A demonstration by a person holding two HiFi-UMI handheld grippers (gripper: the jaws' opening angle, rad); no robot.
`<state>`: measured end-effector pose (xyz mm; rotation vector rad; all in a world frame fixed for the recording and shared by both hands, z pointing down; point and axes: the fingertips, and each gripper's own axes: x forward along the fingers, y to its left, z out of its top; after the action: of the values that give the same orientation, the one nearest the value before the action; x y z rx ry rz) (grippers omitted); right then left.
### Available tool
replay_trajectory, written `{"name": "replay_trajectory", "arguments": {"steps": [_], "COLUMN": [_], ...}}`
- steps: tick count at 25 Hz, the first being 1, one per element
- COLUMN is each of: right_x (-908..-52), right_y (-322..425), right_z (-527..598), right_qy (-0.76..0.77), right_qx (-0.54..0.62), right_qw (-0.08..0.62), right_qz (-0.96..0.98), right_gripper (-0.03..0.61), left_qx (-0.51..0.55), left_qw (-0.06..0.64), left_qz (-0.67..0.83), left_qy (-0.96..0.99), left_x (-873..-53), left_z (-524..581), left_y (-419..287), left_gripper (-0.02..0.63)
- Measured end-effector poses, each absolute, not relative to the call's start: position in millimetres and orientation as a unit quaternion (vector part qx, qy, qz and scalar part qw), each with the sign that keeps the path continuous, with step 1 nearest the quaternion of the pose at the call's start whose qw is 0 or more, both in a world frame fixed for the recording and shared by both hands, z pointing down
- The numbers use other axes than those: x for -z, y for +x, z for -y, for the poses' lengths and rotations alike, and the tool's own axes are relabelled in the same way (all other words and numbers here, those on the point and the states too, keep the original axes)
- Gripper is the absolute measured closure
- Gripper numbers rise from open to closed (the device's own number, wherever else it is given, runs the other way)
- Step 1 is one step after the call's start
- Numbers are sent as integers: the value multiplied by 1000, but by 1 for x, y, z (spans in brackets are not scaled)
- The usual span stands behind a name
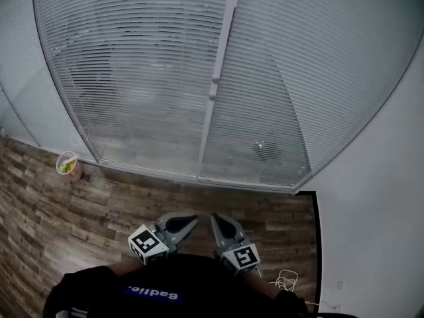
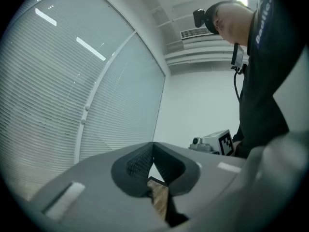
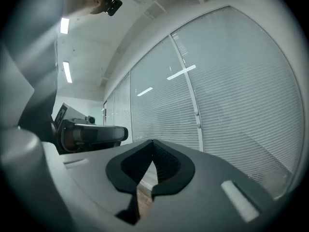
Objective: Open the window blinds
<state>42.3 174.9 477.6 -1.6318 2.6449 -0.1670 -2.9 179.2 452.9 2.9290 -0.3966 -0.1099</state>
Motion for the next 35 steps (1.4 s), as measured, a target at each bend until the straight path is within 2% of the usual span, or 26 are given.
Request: {"name": "replay_trajectory", "arguments": {"steps": [17, 23, 35], "right_x": [-466, -475, -484], "right_y": [45, 63, 113], "right_z": [-183, -185, -187], "right_qy": [-528, -524, -488], "right_qx": [35, 47, 68], "right_qw": [31, 23, 26], "right_qz": [-848, -850, -870], "right_gripper": [575, 575, 575], "left_qx": [38, 49, 32], "left_qw": [88, 83, 100], "left_qz": [134, 107, 179], "left_qy": [986, 990, 978], "left_x": [-454, -448, -461], "left_z": [-186, -202, -193], "left_y": [1, 21, 69], "left_gripper": [614, 614, 614]}}
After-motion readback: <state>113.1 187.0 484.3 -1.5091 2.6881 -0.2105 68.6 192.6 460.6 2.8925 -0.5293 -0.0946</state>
